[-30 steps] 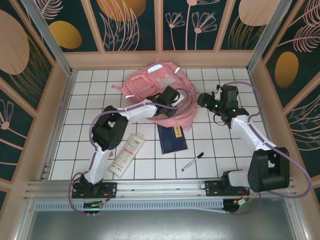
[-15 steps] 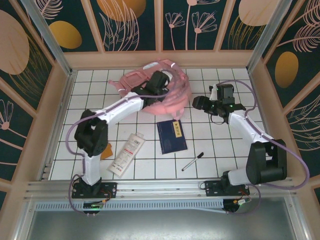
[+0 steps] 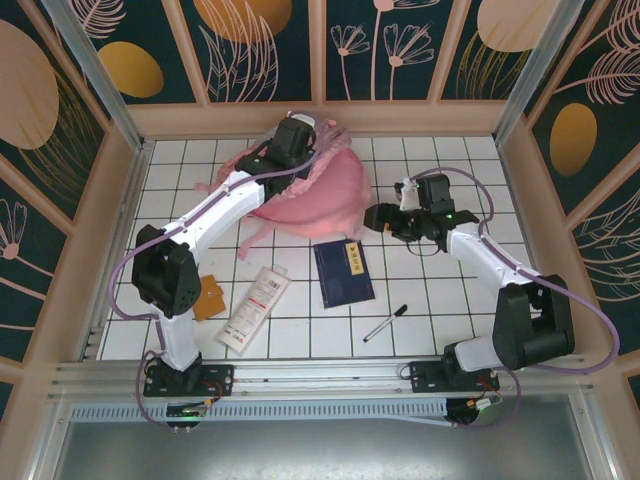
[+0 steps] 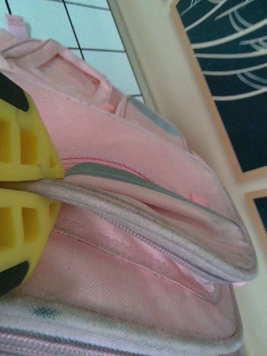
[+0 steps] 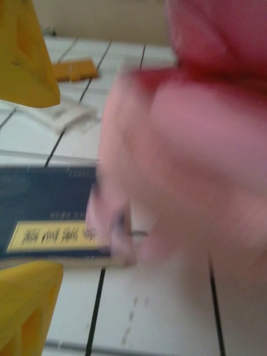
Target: Pack books, pencil case, and school supplies into a backpack
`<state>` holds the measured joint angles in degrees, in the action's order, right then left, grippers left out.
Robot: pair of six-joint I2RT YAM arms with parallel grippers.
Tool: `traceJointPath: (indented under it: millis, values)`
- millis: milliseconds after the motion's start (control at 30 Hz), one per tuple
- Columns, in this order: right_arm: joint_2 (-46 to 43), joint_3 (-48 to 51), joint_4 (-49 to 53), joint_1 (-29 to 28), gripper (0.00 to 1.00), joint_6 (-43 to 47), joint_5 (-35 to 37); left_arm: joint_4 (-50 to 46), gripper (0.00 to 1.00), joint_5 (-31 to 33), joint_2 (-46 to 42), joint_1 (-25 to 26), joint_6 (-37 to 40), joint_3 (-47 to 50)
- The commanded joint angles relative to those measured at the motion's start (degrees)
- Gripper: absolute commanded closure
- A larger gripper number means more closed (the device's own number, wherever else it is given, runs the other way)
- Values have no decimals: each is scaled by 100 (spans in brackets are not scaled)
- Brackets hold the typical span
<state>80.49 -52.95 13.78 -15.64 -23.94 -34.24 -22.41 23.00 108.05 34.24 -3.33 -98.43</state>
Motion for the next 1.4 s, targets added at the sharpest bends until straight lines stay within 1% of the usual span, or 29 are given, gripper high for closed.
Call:
traceJointPath:
  millis: [0,100,200,267,333,433,500,567,633,700,767,833,900,1033,1133,1167,1200,1233,1300,1367]
  values:
    - [268,-382,-647,-21,26,-811,-571,454,100,-122,-125,22,-189,186]
    - [711,-728,-594,-143,27,-847,-198,491,100,-173,-250,22,-172,350]
    - [1079,-972,-544,-401,28,-588,84,696,100,-162,-462,-11,-31,601]
    - [1237,-1063,-427,-626,32,-396,203,808,100,-77,-516,-70,69,695]
    - [1189,-929,-380,-850,33,-172,432,779,100,-59,-496,-177,83,704]
    - [852,-373,-383,-1102,33,445,924,856,100,-124,-421,-358,78,847]
    - [720,-164,-150,-1294,33,958,890,935,100,-251,-308,-409,163,984]
    - [620,9,23,-1534,32,1181,911,950,100,-419,-188,-424,137,1096]
    - [600,150,224,-1688,32,940,1200,915,100,-576,-112,-476,-67,1185]
    - [634,243,515,-1615,31,616,1806,956,100,-714,-92,-533,-205,1295]
    - [642,181,817,-1605,28,470,2254,984,100,-751,-107,-558,-258,1353]
    - [725,51,1104,-1606,27,402,2394,954,100,-825,-152,-569,-288,1387]
    - [937,-64,1319,-1601,27,369,2412,936,100,-1033,-162,-573,-241,1473]
    - [1263,-8,1491,-1600,34,522,2602,973,100,-1052,-123,-581,30,1707]
    - [1442,3,1544,-1603,49,611,2488,755,100,-1346,-91,-585,-51,1720]
    - [1509,-11,1518,-1608,56,671,2308,643,94,-1405,-74,-584,-222,1676]
    - [1574,-20,1489,-1601,64,732,2147,482,80,-1563,-83,-585,-323,1617]
    - [1619,-21,1470,-1601,71,758,2048,269,70,-1778,-103,-585,-401,1551]
    - [1726,-23,1473,-1606,82,786,2034,-390,46,-2387,-268,-583,-795,1437]
    - [1800,-26,1533,-1604,88,749,2004,-877,39,-2883,-601,-581,-1296,1596]
